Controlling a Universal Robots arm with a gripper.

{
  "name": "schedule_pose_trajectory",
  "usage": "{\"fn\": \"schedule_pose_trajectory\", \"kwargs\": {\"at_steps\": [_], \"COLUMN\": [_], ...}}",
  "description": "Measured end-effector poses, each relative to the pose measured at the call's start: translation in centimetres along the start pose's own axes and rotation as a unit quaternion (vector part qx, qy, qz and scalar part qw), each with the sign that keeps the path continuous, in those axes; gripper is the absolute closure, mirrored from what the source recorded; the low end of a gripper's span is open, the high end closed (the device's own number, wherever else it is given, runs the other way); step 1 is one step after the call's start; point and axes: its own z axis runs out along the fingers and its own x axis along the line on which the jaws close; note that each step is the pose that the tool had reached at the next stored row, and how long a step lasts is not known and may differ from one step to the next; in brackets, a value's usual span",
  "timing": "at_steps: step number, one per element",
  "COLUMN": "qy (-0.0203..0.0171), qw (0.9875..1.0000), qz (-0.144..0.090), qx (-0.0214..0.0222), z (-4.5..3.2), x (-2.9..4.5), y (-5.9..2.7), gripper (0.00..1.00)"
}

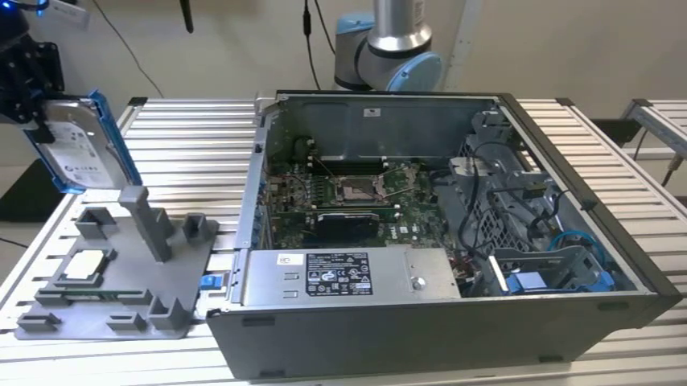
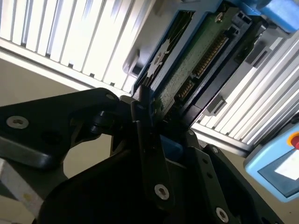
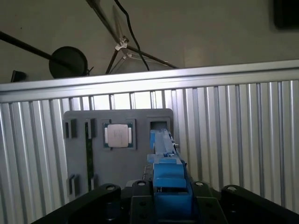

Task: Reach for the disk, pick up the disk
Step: 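Pick up the disk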

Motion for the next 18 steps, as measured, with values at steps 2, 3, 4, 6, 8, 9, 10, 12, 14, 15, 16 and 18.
{"fn": "schedule_pose_trajectory", "kwargs": {"at_steps": [2, 3, 4, 6, 8, 9, 10, 12, 14, 15, 16, 18], "qy": [0.0, 0.0, 0.0, 0.0, 0.0, 0.0, -0.0001, 0.0, 0.0, 0.0, 0.0, 0.0], "qw": [1.0, 1.0, 1.0, 1.0, 1.0, 1.0, 1.0, 1.0, 1.0, 1.0, 1.0, 1.0], "qz": [0.0, 0.0, 0.0, 0.0, 0.0, 0.0, 0.0, 0.0, 0.0, 0.0, 0.0, 0.0], "qx": [0.0, 0.0, 0.0, 0.0, 0.0, 0.0, 0.0001, 0.0, 0.0, 0.0001, 0.0, 0.0], "z": [-0.51, -0.76, -1.0, -1.47, -1.95, -2.19, -2.45, -3.0, -3.55, -3.81, -4.08, -4.61], "x": [0.0, 0.0, 0.01, 0.01, 0.01, 0.01, 0.02, 0.02, 0.02, 0.02, 0.03, 0.03], "y": [0.0, 0.0, 0.0, 0.0, 0.0, 0.0, 0.0, 0.0, 0.0, 0.0, 0.0, 0.0], "gripper": [1.0, 1.0, 1.0, 1.0, 1.0, 1.0, 1.0, 1.0, 1.0, 1.0, 1.0, 1.0]}}
